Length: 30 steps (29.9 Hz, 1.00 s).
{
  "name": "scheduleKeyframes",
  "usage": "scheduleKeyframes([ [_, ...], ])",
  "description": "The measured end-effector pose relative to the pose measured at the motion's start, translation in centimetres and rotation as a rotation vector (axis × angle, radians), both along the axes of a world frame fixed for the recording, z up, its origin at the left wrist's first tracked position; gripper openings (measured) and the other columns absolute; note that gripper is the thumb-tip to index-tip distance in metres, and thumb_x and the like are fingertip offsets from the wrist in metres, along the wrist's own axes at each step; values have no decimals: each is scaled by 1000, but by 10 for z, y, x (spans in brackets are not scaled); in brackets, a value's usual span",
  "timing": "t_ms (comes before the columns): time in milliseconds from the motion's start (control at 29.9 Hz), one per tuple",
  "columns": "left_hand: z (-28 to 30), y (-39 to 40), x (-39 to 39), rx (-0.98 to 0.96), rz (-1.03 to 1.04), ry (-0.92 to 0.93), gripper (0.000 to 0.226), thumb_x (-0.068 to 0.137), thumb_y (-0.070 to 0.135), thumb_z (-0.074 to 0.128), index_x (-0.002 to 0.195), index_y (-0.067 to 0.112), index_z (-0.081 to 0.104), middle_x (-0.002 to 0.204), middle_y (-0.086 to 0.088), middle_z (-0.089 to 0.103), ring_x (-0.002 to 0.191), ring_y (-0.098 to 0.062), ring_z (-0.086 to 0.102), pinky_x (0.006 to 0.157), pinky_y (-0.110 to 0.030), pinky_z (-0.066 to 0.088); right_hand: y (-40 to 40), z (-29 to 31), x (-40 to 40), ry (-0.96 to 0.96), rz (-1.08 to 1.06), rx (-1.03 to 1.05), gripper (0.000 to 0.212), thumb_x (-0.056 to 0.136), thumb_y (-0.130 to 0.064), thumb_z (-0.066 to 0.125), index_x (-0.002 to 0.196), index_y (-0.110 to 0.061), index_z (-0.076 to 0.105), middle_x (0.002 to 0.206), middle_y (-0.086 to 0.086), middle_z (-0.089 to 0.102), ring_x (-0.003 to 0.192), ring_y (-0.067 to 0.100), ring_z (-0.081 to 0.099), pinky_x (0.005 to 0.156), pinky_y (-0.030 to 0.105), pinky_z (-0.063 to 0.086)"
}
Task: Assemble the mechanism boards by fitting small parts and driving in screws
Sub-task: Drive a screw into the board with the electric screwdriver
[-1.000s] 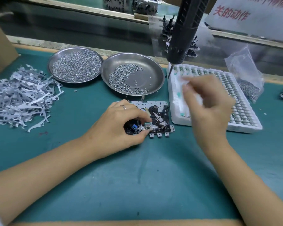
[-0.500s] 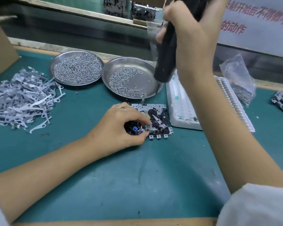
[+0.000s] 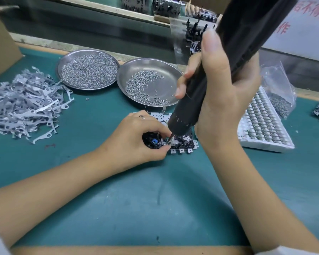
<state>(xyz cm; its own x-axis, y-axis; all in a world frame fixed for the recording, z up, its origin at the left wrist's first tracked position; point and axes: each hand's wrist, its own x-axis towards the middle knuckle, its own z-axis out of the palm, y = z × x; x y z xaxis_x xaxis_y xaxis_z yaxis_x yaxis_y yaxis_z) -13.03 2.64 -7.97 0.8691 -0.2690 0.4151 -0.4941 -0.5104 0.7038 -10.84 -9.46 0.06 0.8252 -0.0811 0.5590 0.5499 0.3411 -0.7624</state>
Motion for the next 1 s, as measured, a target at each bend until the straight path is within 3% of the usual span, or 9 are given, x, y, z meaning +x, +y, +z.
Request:
scheduleKeyframes([
  [134,0,0,0,6,-3,2,16,66,21,75,81,17,73,75,15,63,77,-11,52,81,-25,38,-1,-4,-1,12,-6,2,17,87,-7,58,89,-6,41,53,7,45,35,21,45,41,26,39],
  [267,0,0,0,-7,-4,2,18,65,22,75,81,28,68,75,20,60,77,-12,52,81,-24,38,0,-4,-1,6,-13,19,17,86,-6,58,88,-6,41,54,8,45,35,19,45,41,25,38],
  [434,0,0,0,13,7,-1,15,66,21,74,79,14,73,72,19,59,76,-8,50,79,-25,37,1,-4,0,-1,-12,10,18,86,-7,58,86,-7,41,53,6,46,35,21,45,41,24,38],
  [668,1,0,0,11,10,9,17,65,21,74,80,13,73,73,11,63,77,-9,51,80,-26,38,2,-5,1,-4,-12,-15,17,87,-7,58,87,-7,41,56,10,46,35,23,46,42,27,39],
  [1002,0,0,0,7,11,15,17,66,22,74,79,12,73,71,20,57,77,-2,49,78,-25,36,3,-8,0,-23,-53,-36,17,87,-7,59,86,-7,41,57,7,48,35,19,47,41,25,38],
])
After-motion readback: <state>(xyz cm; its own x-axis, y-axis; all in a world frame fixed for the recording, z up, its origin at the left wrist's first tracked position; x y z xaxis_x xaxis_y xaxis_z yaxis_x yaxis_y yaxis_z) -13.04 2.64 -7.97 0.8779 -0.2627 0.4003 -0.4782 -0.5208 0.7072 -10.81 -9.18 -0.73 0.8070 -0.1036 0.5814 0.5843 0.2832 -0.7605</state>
